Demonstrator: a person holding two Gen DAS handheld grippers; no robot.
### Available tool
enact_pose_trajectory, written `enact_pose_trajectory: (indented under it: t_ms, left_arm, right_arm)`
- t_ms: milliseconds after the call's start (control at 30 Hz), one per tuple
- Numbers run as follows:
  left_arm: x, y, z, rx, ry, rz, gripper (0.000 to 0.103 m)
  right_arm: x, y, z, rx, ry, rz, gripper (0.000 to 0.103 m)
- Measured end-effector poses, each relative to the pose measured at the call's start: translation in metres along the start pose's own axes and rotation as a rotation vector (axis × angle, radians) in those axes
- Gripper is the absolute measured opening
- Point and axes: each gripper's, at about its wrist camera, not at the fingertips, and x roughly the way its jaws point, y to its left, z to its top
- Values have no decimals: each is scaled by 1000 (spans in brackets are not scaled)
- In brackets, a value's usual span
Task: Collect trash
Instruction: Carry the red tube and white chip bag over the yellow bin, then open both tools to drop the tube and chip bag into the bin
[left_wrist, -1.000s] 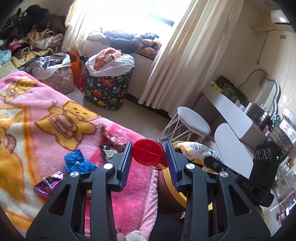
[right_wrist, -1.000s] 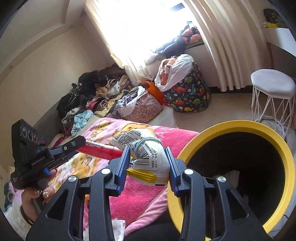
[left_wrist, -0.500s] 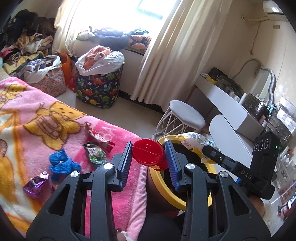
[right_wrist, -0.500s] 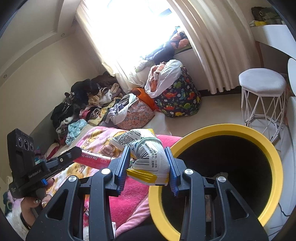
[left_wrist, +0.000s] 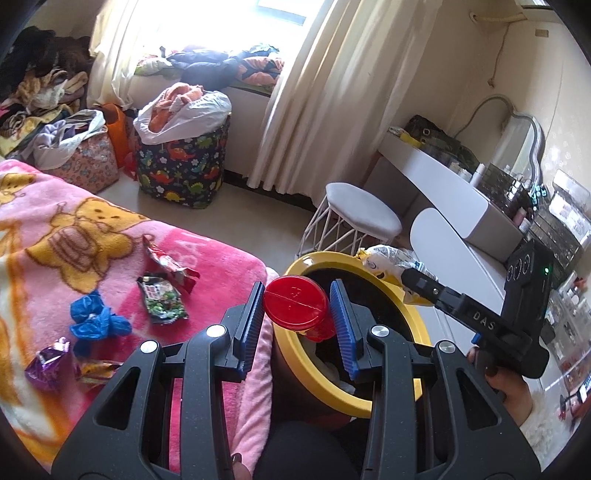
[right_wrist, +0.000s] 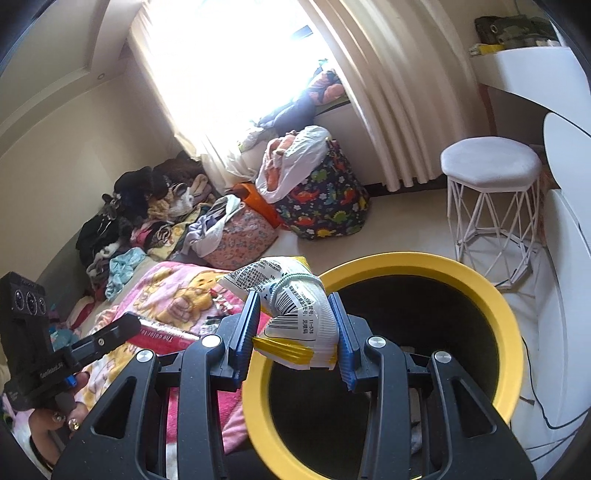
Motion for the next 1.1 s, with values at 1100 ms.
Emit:
enact_pose_trajectory:
  t_ms: [1100]
  left_arm:
    - [59,-37,-26,57,122,-51,29]
  right_arm:
    - [17,-51,-12,42,47,-159,36]
